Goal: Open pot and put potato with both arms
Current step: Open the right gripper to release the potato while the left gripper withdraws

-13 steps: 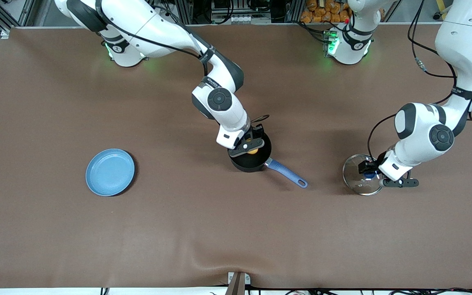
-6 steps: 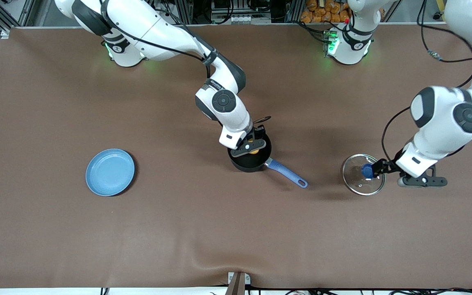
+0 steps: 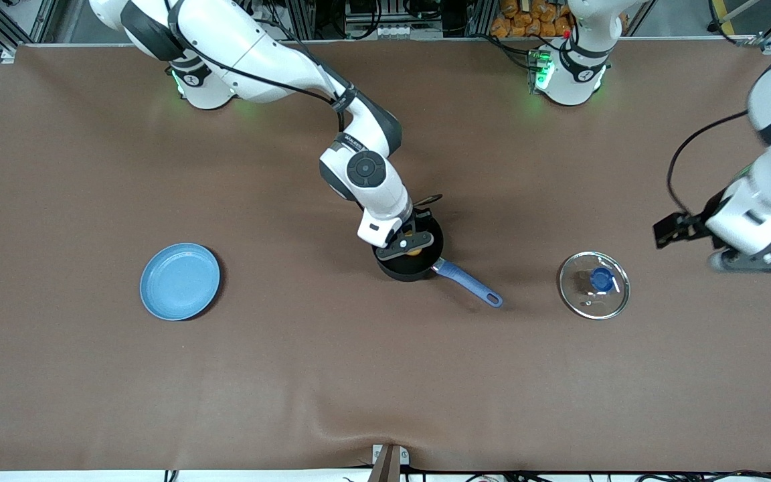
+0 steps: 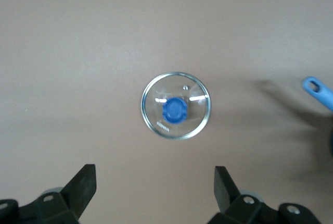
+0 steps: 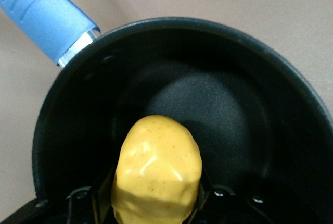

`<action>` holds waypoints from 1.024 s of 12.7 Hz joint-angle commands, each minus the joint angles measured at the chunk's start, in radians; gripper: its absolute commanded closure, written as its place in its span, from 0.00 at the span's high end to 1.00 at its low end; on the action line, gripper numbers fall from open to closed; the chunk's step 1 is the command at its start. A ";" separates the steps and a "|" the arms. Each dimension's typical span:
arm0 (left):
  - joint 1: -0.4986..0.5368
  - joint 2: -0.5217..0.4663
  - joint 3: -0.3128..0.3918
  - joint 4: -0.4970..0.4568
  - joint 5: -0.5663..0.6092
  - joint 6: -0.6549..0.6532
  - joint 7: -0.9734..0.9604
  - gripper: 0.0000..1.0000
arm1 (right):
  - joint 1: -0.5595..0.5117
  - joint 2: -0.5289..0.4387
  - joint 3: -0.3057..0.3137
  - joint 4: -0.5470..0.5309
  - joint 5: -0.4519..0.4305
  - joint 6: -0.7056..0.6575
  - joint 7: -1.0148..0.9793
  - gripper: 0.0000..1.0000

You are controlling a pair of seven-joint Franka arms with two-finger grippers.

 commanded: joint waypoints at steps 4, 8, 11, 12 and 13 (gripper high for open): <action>-0.078 -0.060 0.048 0.162 -0.023 -0.202 0.015 1.00 | -0.018 -0.025 -0.002 0.042 -0.041 -0.039 0.024 1.00; -0.329 -0.103 0.370 0.164 -0.145 -0.297 0.023 1.00 | -0.098 -0.071 0.012 0.137 -0.032 -0.251 0.001 1.00; -0.439 -0.132 0.487 0.161 -0.150 -0.338 0.026 1.00 | -0.224 -0.135 0.024 0.215 -0.013 -0.475 -0.077 1.00; -0.444 -0.138 0.489 0.156 -0.150 -0.343 0.026 1.00 | -0.283 -0.172 0.027 0.211 -0.012 -0.512 -0.120 1.00; -0.447 -0.141 0.490 0.154 -0.150 -0.358 0.024 1.00 | -0.335 -0.210 0.024 0.209 -0.013 -0.573 -0.153 1.00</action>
